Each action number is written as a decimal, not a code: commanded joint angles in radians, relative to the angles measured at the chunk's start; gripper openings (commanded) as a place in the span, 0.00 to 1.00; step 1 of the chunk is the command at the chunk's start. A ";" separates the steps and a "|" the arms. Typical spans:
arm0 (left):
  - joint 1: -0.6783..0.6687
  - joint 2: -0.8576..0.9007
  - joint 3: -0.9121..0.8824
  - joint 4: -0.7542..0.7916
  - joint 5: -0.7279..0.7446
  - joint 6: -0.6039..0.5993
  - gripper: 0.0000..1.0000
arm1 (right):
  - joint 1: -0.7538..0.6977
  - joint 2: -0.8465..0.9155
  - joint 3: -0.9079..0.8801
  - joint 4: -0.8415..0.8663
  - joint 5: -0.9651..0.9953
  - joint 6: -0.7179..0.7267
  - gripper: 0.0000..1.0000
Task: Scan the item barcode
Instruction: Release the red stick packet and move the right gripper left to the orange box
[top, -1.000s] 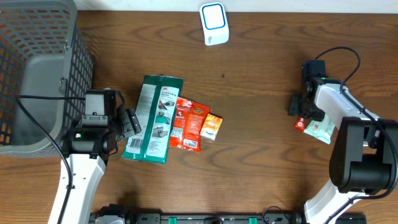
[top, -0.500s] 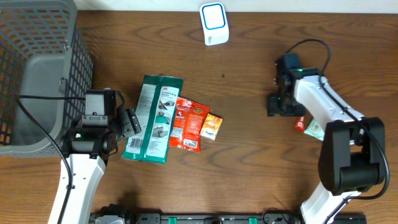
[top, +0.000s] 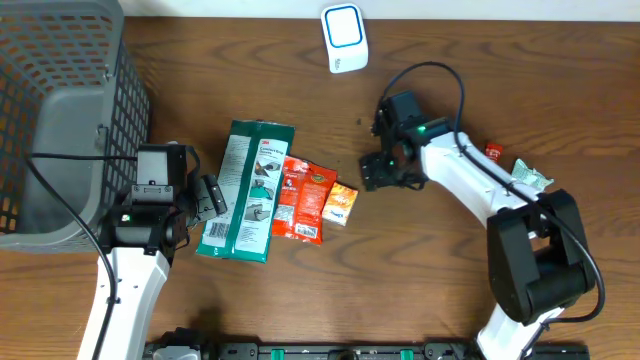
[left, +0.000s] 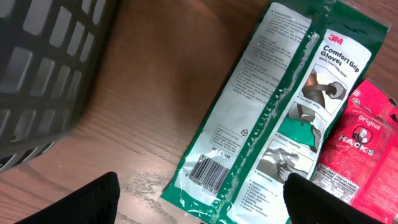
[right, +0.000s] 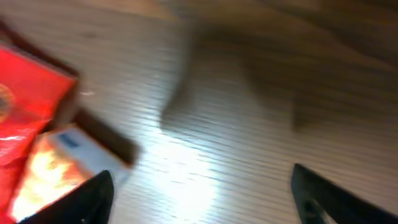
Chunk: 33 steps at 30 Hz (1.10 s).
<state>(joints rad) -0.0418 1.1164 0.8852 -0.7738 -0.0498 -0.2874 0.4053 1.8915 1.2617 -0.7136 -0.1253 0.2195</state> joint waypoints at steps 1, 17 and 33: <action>0.003 0.000 0.014 0.001 0.005 -0.002 0.85 | 0.024 -0.008 0.015 0.030 -0.026 0.030 0.99; 0.003 0.000 0.014 0.001 0.005 -0.002 0.85 | 0.048 -0.008 0.014 0.059 -0.091 0.106 0.42; 0.003 0.000 0.014 0.001 0.006 -0.002 0.85 | 0.076 -0.008 0.014 0.061 -0.090 0.106 0.53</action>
<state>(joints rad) -0.0418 1.1164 0.8852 -0.7738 -0.0498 -0.2874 0.4580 1.8915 1.2617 -0.6563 -0.2100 0.3222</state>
